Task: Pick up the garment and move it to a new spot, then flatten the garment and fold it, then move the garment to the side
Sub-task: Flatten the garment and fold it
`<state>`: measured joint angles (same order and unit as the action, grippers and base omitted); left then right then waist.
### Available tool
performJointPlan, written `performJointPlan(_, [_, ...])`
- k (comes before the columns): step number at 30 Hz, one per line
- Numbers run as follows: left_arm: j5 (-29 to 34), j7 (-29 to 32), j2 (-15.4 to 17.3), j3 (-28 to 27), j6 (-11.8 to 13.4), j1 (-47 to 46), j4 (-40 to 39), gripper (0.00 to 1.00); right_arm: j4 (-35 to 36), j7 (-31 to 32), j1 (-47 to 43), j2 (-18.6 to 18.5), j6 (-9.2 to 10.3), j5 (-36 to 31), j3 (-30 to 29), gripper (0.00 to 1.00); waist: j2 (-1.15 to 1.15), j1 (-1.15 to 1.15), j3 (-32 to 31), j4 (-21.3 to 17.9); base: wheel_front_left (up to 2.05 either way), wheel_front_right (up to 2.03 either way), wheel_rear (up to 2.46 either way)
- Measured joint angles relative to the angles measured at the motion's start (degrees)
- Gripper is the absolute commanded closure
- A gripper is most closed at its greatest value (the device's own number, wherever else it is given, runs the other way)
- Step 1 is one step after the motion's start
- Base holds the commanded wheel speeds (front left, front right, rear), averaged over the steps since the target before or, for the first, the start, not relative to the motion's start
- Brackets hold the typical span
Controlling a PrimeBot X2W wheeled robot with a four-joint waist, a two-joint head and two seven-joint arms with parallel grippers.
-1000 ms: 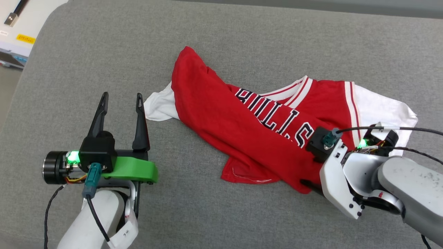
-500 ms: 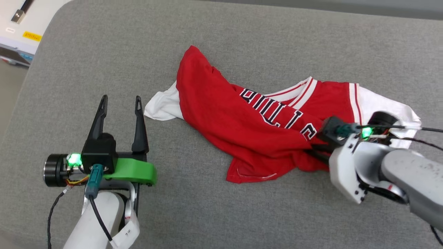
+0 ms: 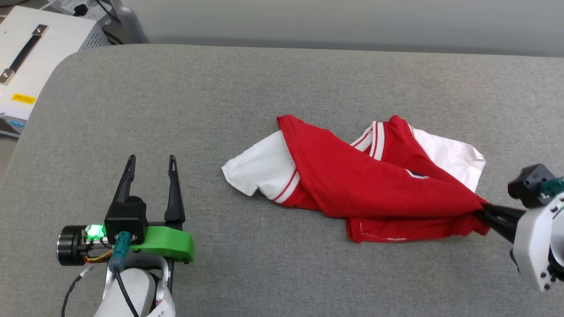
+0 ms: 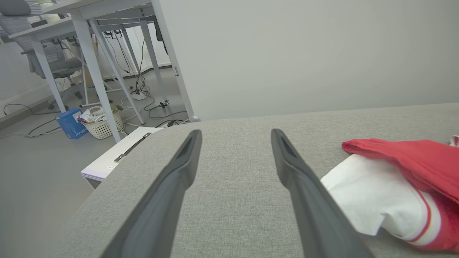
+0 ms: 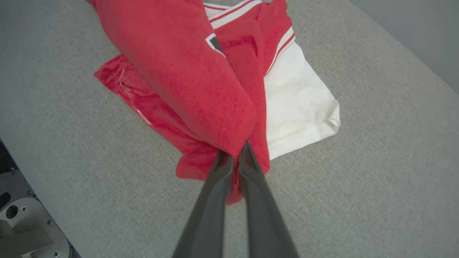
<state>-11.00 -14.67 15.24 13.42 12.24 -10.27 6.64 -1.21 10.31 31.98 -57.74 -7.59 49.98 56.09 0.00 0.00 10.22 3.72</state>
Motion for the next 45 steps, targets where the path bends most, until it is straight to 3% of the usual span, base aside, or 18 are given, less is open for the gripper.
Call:
performJointPlan(5, [0.97, 0.00, -1.13, -0.33, -1.00, 0.65, 0.48, 0.00, -2.50, -0.12, -10.76, 0.24, 0.00, 1.21, -3.63, 1.00, 0.00, 0.00, -0.89, -0.70, 0.00, 0.00, 0.00])
performJointPlan(12, [1.56, 0.00, -1.74, -1.26, -2.35, 0.70, 2.05, 0.00, -8.09, -0.71, -18.45, 6.12, 0.00, -0.09, -6.46, 1.00, 0.00, 0.00, -0.58, -0.06, 0.00, 0.00, 0.00])
performJointPlan(13, [1.70, 0.00, -1.83, -1.40, -2.48, 0.70, 2.35, 0.00, -8.90, -1.82, -18.59, 7.11, -0.01, -0.63, -7.78, 0.62, 0.00, 0.00, -0.68, -0.03, 0.00, 0.00, 0.00])
performJointPlan(14, [1.90, 0.00, -1.90, -1.52, -2.50, 0.70, 2.50, 0.00, -9.43, -2.75, -18.69, 7.93, 0.00, -0.91, -9.00, 0.04, 0.00, 0.00, -0.83, -0.02, 0.00, 0.00, 0.00])
performJointPlan(15, [1.98, 0.00, -1.92, -1.75, -2.63, 0.70, 2.66, 0.00, -9.54, -3.72, -18.73, 8.77, 0.00, -1.42, -10.22, 0.00, 0.00, 0.00, -1.09, -0.05, 0.00, 0.00, 0.00])
performJointPlan(24, [2.24, 0.00, -0.35, -3.77, -5.26, -0.32, 2.31, 0.00, -3.24, -10.16, -21.58, 11.82, 0.00, -7.06, -24.44, 0.00, 0.00, 0.00, -3.60, -1.43, 0.00, 0.00, 0.00])
performJointPlan(28, [2.11, 0.13, 1.66, -3.74, -8.68, -6.00, 3.23, 0.00, 0.27, -11.10, -24.63, 14.61, 0.00, -10.58, -32.57, 0.00, 0.00, 0.00, -4.06, -2.28, 0.00, 0.00, 0.00])
performJointPlan(29, [1.21, 3.25, 3.46, -2.94, -12.61, -11.79, 4.58, 0.00, 2.45, -11.41, -26.98, 17.85, 0.00, -14.01, -37.97, 0.00, 0.00, 0.00, -3.86, -2.68, 0.00, 0.00, 0.00])
performJointPlan(33, [-1.94, 12.56, 5.22, -0.29, -17.78, -19.57, 7.35, 0.00, 4.77, -10.78, -29.57, 21.98, 0.00, -17.96, -42.14, 0.00, 0.00, 0.00, -2.94, -3.02, 0.00, 0.00, 0.00])
performJointPlan(34, [-6.05, 22.73, 6.00, 4.38, -19.26, -24.67, 9.10, 0.00, 6.06, -9.95, -30.73, 24.16, 0.00, -20.24, -43.40, 0.00, 0.00, 0.00, -2.04, -3.33, 0.00, 0.00, 0.00])
performJointPlan(40, [-22.46, 43.81, 9.68, 22.14, -19.58, -33.32, 9.91, 0.00, 7.61, -8.53, -30.87, 26.36, 0.00, -22.47, -44.40, 0.00, 0.00, 0.00, 0.16, -4.35, 0.00, 0.00, 0.00])
performJointPlan(45, [-31.28, 52.09, 12.27, 31.73, -19.58, -39.55, 10.87, 0.00, 8.03, -8.03, -30.14, 26.96, 0.00, -23.34, -44.10, 0.00, 0.00, 0.00, 2.34, -5.45, 0.00, 0.00, 0.00])
